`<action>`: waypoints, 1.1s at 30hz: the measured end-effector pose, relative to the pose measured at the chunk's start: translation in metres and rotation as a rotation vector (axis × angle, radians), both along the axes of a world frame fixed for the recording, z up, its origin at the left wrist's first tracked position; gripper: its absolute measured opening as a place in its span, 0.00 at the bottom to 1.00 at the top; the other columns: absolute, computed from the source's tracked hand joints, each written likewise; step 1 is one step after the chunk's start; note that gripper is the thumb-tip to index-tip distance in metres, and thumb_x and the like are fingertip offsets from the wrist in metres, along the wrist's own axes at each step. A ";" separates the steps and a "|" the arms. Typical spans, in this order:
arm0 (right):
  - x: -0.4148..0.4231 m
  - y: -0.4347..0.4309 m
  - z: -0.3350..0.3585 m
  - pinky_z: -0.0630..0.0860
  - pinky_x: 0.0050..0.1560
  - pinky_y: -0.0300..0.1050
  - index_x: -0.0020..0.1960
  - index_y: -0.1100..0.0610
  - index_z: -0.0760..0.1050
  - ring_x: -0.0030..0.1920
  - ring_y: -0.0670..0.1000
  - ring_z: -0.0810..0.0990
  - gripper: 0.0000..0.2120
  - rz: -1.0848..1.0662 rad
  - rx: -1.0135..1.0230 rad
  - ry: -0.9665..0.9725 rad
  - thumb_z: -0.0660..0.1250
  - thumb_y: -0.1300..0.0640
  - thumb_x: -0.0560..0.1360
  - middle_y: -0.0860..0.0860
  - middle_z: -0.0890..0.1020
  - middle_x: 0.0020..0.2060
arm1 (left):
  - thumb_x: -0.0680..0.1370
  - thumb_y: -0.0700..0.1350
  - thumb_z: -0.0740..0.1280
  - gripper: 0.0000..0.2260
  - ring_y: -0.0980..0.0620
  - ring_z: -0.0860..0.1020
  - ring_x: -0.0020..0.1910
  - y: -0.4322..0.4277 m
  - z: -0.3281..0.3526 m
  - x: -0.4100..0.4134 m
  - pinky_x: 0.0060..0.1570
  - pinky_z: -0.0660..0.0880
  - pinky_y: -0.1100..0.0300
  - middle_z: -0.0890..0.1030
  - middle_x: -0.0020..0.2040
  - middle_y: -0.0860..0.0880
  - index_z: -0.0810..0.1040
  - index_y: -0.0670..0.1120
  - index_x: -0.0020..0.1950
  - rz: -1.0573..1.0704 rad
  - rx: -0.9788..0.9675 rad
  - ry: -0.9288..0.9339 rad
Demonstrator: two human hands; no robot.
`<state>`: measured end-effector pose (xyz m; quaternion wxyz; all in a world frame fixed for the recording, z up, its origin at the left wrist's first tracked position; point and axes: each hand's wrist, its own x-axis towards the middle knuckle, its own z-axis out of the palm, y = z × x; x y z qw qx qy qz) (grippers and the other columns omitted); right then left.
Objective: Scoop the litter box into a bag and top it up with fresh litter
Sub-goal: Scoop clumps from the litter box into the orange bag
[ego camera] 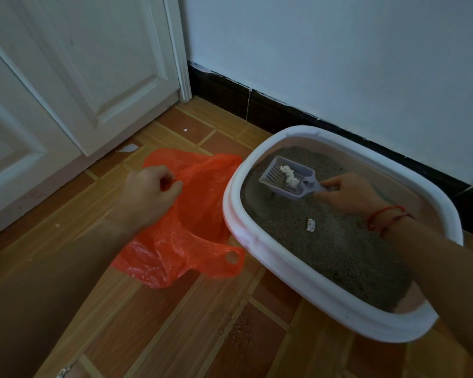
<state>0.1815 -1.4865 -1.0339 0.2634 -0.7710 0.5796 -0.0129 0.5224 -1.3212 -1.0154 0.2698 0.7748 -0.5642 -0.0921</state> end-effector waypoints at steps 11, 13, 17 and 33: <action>-0.003 0.007 0.006 0.66 0.31 0.35 0.61 0.51 0.80 0.32 0.44 0.74 0.15 0.049 -0.028 0.022 0.66 0.47 0.77 0.45 0.79 0.37 | 0.79 0.48 0.67 0.08 0.54 0.78 0.40 0.005 0.007 0.002 0.43 0.77 0.55 0.81 0.40 0.50 0.82 0.44 0.45 0.001 -0.002 -0.001; -0.003 0.008 0.007 0.66 0.30 0.34 0.61 0.51 0.80 0.29 0.44 0.72 0.14 0.056 -0.030 0.013 0.66 0.48 0.78 0.44 0.78 0.34 | 0.79 0.48 0.67 0.09 0.53 0.79 0.41 0.006 0.008 0.002 0.44 0.77 0.54 0.81 0.40 0.50 0.82 0.44 0.45 -0.007 -0.008 -0.007; -0.004 0.007 0.011 0.67 0.31 0.36 0.59 0.51 0.80 0.30 0.46 0.73 0.14 0.043 -0.066 -0.001 0.65 0.47 0.78 0.44 0.78 0.33 | 0.79 0.48 0.67 0.09 0.54 0.78 0.39 0.007 0.007 0.004 0.40 0.76 0.57 0.81 0.39 0.50 0.81 0.44 0.45 -0.019 -0.019 -0.028; 0.014 0.010 0.022 0.68 0.32 0.36 0.61 0.50 0.79 0.32 0.47 0.74 0.14 0.138 -0.026 -0.011 0.67 0.49 0.77 0.44 0.78 0.34 | 0.80 0.48 0.66 0.09 0.54 0.78 0.39 0.007 0.007 0.003 0.41 0.76 0.55 0.80 0.40 0.50 0.81 0.44 0.46 -0.021 -0.012 -0.036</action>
